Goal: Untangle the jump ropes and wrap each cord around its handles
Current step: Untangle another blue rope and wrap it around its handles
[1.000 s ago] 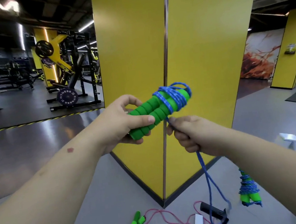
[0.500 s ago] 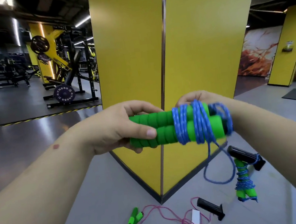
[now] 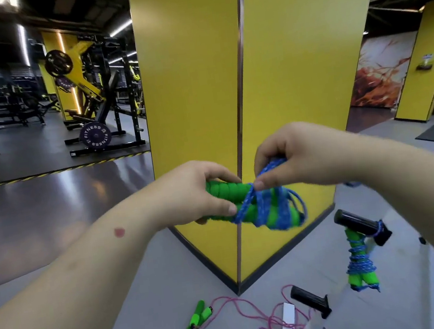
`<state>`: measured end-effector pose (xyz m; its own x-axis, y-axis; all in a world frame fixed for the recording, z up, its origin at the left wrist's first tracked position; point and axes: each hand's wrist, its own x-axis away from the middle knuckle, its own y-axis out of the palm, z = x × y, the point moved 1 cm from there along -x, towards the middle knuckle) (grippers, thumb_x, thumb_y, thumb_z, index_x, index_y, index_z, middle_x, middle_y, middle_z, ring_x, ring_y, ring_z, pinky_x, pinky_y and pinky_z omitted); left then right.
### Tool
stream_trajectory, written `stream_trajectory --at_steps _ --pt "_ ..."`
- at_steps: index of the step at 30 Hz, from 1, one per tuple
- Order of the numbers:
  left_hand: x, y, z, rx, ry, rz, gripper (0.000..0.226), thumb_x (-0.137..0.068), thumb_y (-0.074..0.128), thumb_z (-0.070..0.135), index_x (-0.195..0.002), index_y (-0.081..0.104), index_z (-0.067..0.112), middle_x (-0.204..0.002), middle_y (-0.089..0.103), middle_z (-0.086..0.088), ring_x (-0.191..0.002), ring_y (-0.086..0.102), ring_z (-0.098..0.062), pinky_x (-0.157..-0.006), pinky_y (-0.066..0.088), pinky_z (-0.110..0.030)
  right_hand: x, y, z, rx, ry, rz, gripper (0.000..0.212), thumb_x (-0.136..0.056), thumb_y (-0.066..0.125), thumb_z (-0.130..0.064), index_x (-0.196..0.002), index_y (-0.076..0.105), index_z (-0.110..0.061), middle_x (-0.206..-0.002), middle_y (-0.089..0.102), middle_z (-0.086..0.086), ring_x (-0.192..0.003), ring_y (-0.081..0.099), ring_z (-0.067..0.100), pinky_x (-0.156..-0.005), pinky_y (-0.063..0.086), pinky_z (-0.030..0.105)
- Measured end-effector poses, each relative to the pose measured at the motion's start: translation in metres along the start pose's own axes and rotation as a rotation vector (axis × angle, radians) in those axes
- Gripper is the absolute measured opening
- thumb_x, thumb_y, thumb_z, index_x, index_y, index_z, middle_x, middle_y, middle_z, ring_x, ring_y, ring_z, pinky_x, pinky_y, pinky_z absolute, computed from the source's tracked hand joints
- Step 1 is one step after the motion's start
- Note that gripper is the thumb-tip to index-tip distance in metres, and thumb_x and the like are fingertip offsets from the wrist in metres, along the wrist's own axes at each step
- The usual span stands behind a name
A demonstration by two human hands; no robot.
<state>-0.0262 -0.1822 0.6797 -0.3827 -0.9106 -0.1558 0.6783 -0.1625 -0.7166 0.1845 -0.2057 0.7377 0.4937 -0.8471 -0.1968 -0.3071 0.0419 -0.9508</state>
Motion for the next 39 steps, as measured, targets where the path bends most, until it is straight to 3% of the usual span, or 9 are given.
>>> stream_trajectory --at_steps 6,10,12,15,18,24,30,35,39 --pt "0.01 -0.016 -0.003 0.811 0.155 -0.4 0.041 -0.073 0.09 0.019 -0.111 0.073 0.021 -0.102 0.073 -0.016 -0.082 0.073 -0.031 -0.056 0.057 -0.031 -0.021 0.013 0.049 -0.611 0.214 0.065 0.027 -0.069 0.084 -0.036 -0.084 0.068 -0.02 -0.08 0.07 0.013 -0.059 0.06 0.016 -0.055 0.054 0.027" --pt "-0.004 -0.007 0.0 1.11 0.093 -0.093 0.037 -0.089 0.074 0.022 -0.122 0.06 0.011 -0.099 0.071 -0.017 -0.077 0.072 -0.025 -0.053 0.055 -0.027 -0.031 0.057 0.036 -1.01 0.199 -0.047 0.036 -0.104 0.051 -0.032 -0.071 0.064 -0.023 -0.062 0.029 0.001 -0.051 0.019 0.013 -0.043 0.017 0.023" --pt "-0.012 0.001 -0.002 1.167 0.004 0.111 0.036 -0.096 0.066 0.02 -0.127 0.055 0.006 -0.1 0.071 -0.018 -0.077 0.072 -0.024 -0.055 0.057 -0.028 -0.023 0.071 0.009 -0.897 0.217 -0.012 0.035 -0.104 0.048 -0.043 -0.085 0.068 -0.022 -0.064 0.033 0.0 -0.052 0.024 0.014 -0.045 0.022 0.026" --pt "-0.022 0.015 -0.014 1.117 -0.121 0.372 0.033 -0.097 0.07 0.021 -0.125 0.057 0.01 -0.108 0.069 -0.012 -0.078 0.069 -0.021 -0.061 0.059 -0.033 -0.021 0.08 0.003 -0.356 0.232 0.041 0.034 -0.104 0.044 -0.045 -0.097 0.071 -0.026 -0.077 0.059 0.008 -0.064 0.049 0.019 -0.06 0.043 0.033" --pt "-0.023 0.03 -0.018 0.865 -0.153 0.52 0.031 -0.097 0.07 0.029 -0.123 0.055 0.02 -0.106 0.065 -0.002 -0.077 0.066 -0.013 -0.065 0.056 -0.033 -0.017 0.081 -0.009 -0.009 0.159 0.036 0.035 -0.105 0.043 -0.039 -0.091 0.062 -0.014 -0.085 0.058 0.007 -0.076 0.056 0.023 -0.068 0.048 0.038" --pt "-0.023 0.038 -0.015 1.141 -0.293 0.429 0.026 -0.1 0.065 0.033 -0.123 0.059 0.021 -0.104 0.07 -0.003 -0.081 0.061 -0.016 -0.067 0.05 -0.031 -0.007 0.065 -0.01 0.306 -0.032 0.178 0.027 -0.098 0.057 -0.043 -0.097 0.07 -0.019 -0.089 0.053 -0.002 -0.082 0.055 0.02 -0.071 0.048 0.036" --pt "-0.019 0.038 -0.008 1.35 -0.34 0.282 0.025 -0.098 0.064 0.016 -0.122 0.063 0.008 -0.11 0.07 -0.016 -0.09 0.063 -0.03 -0.068 0.055 -0.038 -0.001 0.055 -0.006 0.221 -0.218 0.383 0.021 -0.086 0.075 -0.041 -0.089 0.074 -0.021 -0.082 0.061 -0.004 -0.075 0.056 0.014 -0.063 0.048 0.034" --pt "-0.014 0.037 -0.005 1.072 -0.204 0.355 0.053 -0.087 0.075 0.002 -0.128 0.046 0.019 -0.12 0.062 -0.019 -0.091 0.074 -0.035 -0.076 0.064 -0.053 0.001 0.036 -0.005 -0.15 -0.035 0.224 0.007 -0.091 0.071 -0.03 -0.092 0.075 -0.036 -0.078 0.067 -0.008 -0.074 0.063 0.01 -0.066 0.053 0.034" --pt "-0.011 0.038 0.0 0.714 -0.024 0.405 0.038 -0.085 0.082 0.011 -0.11 0.054 0.015 -0.101 0.064 -0.009 -0.086 0.072 -0.025 -0.073 0.065 -0.047 0.001 0.025 -0.002 -0.426 -0.012 0.227 0.012 -0.093 0.07 -0.024 -0.093 0.077 -0.033 -0.088 0.075 -0.001 -0.084 0.07 0.019 -0.074 0.061 0.037"
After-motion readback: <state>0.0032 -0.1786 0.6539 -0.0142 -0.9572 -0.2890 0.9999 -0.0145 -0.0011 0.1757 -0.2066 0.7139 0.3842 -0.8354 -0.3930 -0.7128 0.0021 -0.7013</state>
